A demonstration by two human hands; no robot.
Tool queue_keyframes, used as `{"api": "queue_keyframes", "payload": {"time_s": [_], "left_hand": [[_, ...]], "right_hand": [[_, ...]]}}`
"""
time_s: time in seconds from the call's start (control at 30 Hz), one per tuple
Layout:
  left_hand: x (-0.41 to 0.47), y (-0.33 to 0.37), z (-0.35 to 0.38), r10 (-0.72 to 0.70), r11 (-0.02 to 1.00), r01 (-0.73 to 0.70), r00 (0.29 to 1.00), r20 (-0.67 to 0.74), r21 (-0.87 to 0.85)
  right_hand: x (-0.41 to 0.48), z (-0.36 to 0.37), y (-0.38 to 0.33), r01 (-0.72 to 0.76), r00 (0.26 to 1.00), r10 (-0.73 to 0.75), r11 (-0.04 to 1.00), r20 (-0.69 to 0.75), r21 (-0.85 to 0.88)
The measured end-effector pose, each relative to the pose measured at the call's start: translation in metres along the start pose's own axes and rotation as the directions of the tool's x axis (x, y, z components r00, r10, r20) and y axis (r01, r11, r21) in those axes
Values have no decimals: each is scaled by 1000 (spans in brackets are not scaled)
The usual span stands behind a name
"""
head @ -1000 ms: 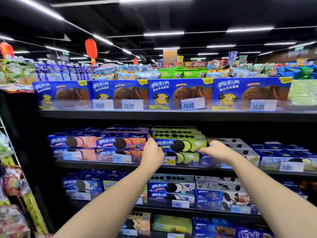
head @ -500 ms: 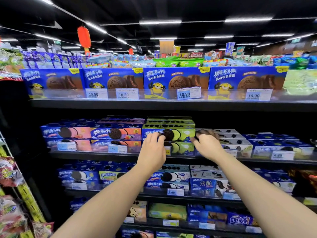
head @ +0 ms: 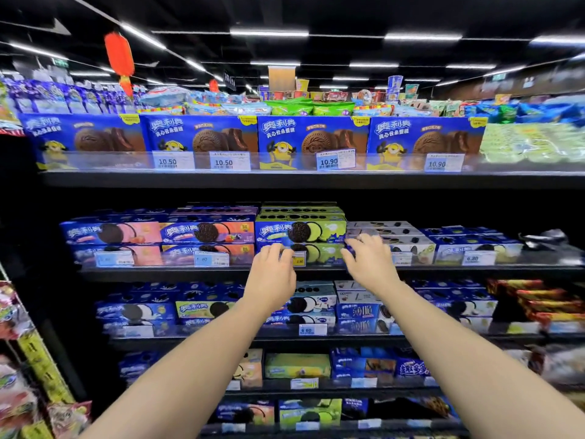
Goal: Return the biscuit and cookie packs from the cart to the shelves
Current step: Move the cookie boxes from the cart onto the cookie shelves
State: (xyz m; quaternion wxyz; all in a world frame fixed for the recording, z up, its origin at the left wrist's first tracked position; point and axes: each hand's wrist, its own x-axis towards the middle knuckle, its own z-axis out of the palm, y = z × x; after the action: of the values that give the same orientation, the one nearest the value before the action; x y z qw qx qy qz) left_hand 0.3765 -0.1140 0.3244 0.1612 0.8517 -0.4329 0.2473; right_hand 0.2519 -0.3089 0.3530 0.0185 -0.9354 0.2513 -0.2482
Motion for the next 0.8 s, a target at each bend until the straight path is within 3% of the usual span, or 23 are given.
{"api": "queue_keyframes", "payload": {"time_s": [0.27, 0.47, 0.63, 0.8], "left_hand": [[-78, -3, 16, 55, 991, -52, 998, 22, -127], [-197, -16, 77, 52, 988, -13, 968, 247, -157], [-323, -32, 142, -7, 990, 77, 866, 500, -120], [-442, -39, 200, -104, 988, 152, 678, 728, 0]], "right_hand": [[-82, 32, -24, 20, 999, -21, 999, 42, 35], [-186, 121, -46, 53, 962, -61, 998, 266, 40], [-291, 223, -59, 136, 840, -150, 989, 521, 65], [-392, 321, -73, 203, 649, -220, 973, 728, 113]]}}
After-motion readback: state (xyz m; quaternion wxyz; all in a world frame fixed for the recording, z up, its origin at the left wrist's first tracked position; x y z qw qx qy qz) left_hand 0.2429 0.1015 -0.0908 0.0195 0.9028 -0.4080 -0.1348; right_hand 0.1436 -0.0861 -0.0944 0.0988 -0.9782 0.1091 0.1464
